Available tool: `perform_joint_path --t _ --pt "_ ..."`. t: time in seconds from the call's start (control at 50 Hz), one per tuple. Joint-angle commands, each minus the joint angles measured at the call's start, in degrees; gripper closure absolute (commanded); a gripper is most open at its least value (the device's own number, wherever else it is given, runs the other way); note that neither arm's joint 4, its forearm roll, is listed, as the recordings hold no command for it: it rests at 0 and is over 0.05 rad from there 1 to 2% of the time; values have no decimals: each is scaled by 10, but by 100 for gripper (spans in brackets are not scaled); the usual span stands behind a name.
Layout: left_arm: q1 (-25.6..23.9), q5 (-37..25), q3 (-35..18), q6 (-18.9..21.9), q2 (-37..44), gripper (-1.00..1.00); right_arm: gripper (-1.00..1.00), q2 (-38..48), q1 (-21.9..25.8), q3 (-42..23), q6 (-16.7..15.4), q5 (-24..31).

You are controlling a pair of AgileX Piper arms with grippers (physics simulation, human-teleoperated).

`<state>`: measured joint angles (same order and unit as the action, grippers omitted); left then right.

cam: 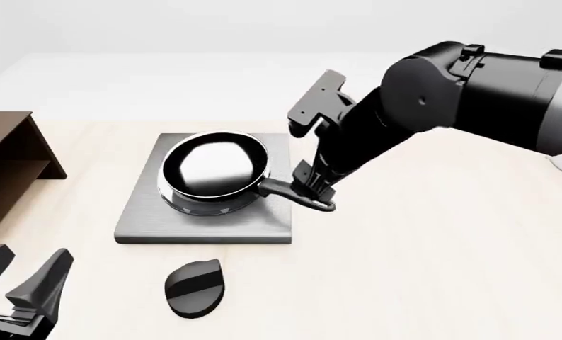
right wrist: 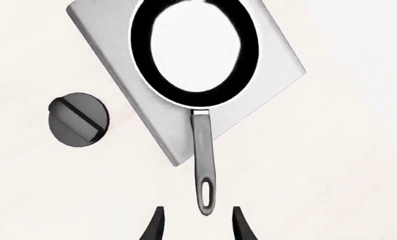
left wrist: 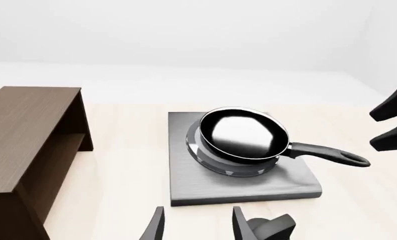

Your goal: Turn on the stove and put the frying pan on it.

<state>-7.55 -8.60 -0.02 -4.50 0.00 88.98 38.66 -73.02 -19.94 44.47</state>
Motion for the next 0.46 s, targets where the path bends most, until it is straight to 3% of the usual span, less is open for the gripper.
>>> perform_joint_path --t 0.02,0.06,0.12,0.16,0.24,0.3,0.38,0.44,0.46 --pt "1 0 0 1 0 -100 -100 -80 10 88 7 -57" --pt "1 1 0 1 0 -100 -100 -103 13 109 25 -84" --pt "1 1 0 2 0 -100 -100 -120 -5 146 13 -115" --pt "1 2 0 2 0 -100 -100 -155 -4 174 44 -153" --pt "2 2 0 3 0 -100 -100 -264 -27 248 72 -241" --pt "2 1 0 3 0 -100 -100 -291 -29 282 94 -270" --pt "3 2 0 5 0 -100 -100 -409 -91 378 103 -329" --pt "3 2 0 6 0 -100 -100 -480 -123 440 128 -362" --pt "3 2 0 6 0 -100 -100 -506 -145 461 118 -370"
